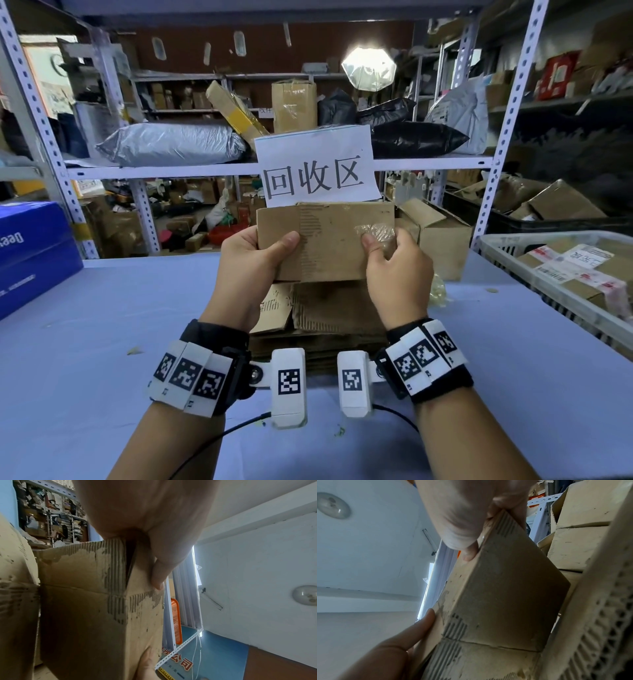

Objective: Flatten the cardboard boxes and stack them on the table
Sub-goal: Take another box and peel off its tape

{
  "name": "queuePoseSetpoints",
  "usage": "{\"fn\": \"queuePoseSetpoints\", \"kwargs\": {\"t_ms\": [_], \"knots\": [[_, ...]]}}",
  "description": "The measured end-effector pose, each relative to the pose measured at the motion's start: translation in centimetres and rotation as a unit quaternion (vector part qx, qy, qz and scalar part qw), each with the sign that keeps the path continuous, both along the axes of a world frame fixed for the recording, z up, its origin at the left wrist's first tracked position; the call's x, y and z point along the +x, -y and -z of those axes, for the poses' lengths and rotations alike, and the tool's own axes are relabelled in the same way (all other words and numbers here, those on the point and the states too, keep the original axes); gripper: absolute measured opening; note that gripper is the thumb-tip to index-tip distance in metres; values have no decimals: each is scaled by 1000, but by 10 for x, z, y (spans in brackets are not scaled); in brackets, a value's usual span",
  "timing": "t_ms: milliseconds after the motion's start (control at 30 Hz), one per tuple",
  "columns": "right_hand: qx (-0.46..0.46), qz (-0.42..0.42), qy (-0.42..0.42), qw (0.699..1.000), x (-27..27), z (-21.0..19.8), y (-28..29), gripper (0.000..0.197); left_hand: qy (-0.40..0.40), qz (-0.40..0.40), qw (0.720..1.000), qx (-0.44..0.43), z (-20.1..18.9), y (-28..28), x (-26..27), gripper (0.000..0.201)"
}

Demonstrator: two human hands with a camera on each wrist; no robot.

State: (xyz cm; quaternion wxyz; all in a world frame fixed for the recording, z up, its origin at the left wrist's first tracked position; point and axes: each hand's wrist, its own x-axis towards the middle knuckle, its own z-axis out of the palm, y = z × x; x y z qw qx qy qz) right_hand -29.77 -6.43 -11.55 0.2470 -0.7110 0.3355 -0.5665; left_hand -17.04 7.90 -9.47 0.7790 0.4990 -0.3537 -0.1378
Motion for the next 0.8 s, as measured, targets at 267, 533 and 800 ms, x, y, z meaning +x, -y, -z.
{"fn": "queuePoseSetpoints", "kwargs": {"t_ms": [267,533,800], "knots": [[6,-70,-64,995,-8,-11,0,62,-19,8,1000,-6,-1,0,-2,12],[-29,-45,-6,999,-15,-9,12,47,-11,4,1000,-5,1,-3,1,13],[-24,-87,-38,995,-18,-10,7,41,-5,-2,1000,-4,1,-5,3,15]]}}
